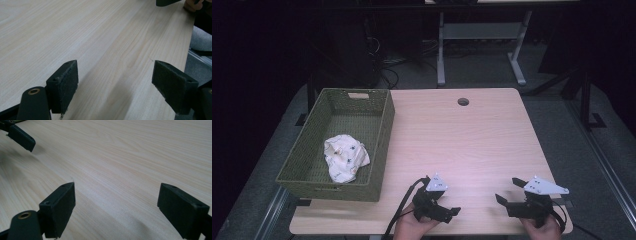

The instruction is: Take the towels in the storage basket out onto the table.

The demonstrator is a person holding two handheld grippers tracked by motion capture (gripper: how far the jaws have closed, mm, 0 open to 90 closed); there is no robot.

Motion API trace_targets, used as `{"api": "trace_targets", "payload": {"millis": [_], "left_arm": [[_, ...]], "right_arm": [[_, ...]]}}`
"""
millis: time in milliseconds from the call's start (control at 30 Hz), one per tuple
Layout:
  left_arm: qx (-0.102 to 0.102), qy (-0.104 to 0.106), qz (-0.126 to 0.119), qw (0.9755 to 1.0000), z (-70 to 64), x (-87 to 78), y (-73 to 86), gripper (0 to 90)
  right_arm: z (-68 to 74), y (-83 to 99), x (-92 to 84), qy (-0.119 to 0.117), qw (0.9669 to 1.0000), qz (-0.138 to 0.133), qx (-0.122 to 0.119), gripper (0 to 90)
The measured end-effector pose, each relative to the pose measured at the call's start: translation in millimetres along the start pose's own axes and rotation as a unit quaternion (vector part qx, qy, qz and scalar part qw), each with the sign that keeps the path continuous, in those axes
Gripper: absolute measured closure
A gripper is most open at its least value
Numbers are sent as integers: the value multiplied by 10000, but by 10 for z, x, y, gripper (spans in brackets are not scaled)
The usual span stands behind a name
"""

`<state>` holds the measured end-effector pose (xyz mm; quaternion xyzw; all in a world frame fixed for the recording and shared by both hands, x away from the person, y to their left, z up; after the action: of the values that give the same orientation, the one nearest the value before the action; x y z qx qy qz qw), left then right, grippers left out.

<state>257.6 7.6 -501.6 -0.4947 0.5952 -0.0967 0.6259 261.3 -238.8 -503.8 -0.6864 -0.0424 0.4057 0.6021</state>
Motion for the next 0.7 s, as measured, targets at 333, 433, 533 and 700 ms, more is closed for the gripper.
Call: {"api": "trace_targets", "payload": {"millis": [333, 433, 533, 700], "left_arm": [[22, -142, 51, 9999, 28, 3, -10, 199], [-25, -171, 80, 9998, 32, 9, -22, 199], [83, -268, 150, 9995, 41, 33, -20, 196], [48, -288, 156, 9995, 61, 33, -42, 198]], "right_arm": [[30, 2, -13, 12, 10000, 45, -15, 143], [45, -5, -18, 20, 10000, 42, -49, 144], [54, -9, -38, 66, 10000, 41, -35, 143], [41, -12, -41, 84, 10000, 39, -19, 143]]}}
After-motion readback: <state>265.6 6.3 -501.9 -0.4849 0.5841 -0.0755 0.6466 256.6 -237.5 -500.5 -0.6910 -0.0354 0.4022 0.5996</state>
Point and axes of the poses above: each handheld gripper's, and its own axes: x roughly forward along the jaws, y roughly out of its underside, z roughly to its left, the point moved 6 cm from there along x, roughly forward along the jaws, and after that the axes turned 2 degrees about -z, right-handed, at the moved point
